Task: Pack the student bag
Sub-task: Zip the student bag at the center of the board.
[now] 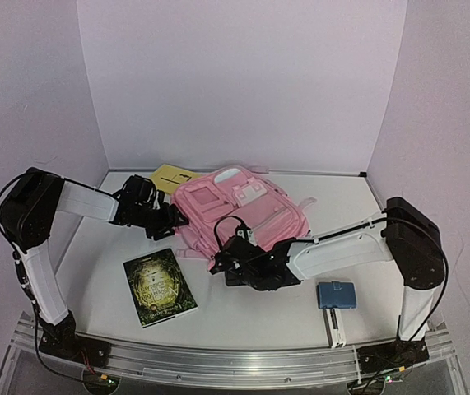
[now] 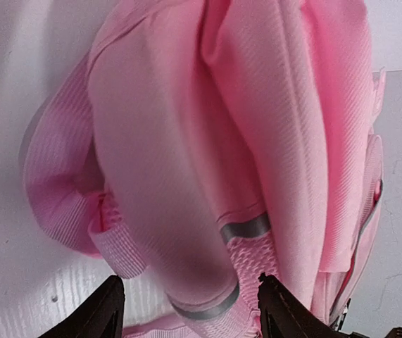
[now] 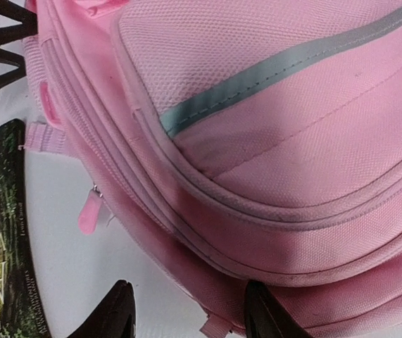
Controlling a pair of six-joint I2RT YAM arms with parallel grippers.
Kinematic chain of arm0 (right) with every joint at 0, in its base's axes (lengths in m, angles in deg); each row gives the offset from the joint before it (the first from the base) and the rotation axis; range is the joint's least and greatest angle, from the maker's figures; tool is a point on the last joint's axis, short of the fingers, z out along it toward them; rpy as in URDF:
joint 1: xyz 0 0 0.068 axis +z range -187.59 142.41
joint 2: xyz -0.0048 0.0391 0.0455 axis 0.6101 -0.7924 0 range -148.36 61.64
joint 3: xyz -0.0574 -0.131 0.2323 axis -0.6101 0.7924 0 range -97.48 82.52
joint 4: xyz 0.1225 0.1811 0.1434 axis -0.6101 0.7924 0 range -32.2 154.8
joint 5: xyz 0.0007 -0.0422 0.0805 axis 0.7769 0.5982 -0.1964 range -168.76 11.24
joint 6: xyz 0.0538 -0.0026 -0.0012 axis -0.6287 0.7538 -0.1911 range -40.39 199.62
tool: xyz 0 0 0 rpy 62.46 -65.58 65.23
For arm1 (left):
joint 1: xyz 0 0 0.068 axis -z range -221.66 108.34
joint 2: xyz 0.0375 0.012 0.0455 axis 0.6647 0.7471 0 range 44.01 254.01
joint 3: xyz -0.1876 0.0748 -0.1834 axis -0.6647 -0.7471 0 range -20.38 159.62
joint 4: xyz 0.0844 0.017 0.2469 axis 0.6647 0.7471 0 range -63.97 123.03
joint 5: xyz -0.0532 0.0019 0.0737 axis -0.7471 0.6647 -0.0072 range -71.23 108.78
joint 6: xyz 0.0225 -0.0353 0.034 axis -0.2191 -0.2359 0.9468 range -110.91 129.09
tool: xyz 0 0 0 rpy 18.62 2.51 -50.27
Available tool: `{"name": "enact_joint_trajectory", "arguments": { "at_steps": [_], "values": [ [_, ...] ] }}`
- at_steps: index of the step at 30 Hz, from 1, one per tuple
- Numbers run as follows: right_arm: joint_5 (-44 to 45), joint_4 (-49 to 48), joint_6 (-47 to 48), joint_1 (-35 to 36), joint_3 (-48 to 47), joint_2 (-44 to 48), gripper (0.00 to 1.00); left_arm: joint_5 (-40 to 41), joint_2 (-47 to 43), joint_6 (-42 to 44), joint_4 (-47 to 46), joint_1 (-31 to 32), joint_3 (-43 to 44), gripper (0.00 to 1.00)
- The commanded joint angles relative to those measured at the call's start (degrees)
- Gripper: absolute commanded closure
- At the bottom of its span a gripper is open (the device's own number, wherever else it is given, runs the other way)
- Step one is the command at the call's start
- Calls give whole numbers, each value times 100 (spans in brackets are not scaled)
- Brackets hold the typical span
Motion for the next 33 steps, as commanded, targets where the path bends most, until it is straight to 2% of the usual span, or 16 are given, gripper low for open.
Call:
{"name": "enact_joint_trajectory", "arguments": {
  "at_steps": [1,2,3,4,5,6,8,10,17,23,33],
  "values": [
    [340,314,23,-428,339,136,51,-406,370,76,-461,5,489,36],
    [344,320,50,-478,362,159,51,-482,456,54,-512,8,541,39],
    [339,321,78,-532,385,183,52,-602,552,19,-607,10,599,47],
    [338,322,95,-570,401,218,52,-705,650,-33,-750,13,637,57],
    [327,317,118,-586,413,266,52,-828,716,-138,-857,14,657,71],
    [313,317,132,-586,414,342,52,-894,758,-203,-957,14,657,79],
    [219,348,144,-583,417,524,50,-967,727,-372,-1135,37,573,92],
    [160,446,94,-521,419,682,47,-929,568,-509,-1390,103,338,99],
    [-528,557,-542,-15,398,1038,34,-168,-235,-813,-1626,777,-330,100],
    [-772,445,-1022,132,418,1011,36,453,-855,-879,-1489,1241,-597,100],
    [-542,437,-1294,-65,679,759,42,536,-1142,-961,-1456,1385,-821,100]
  ]
}}
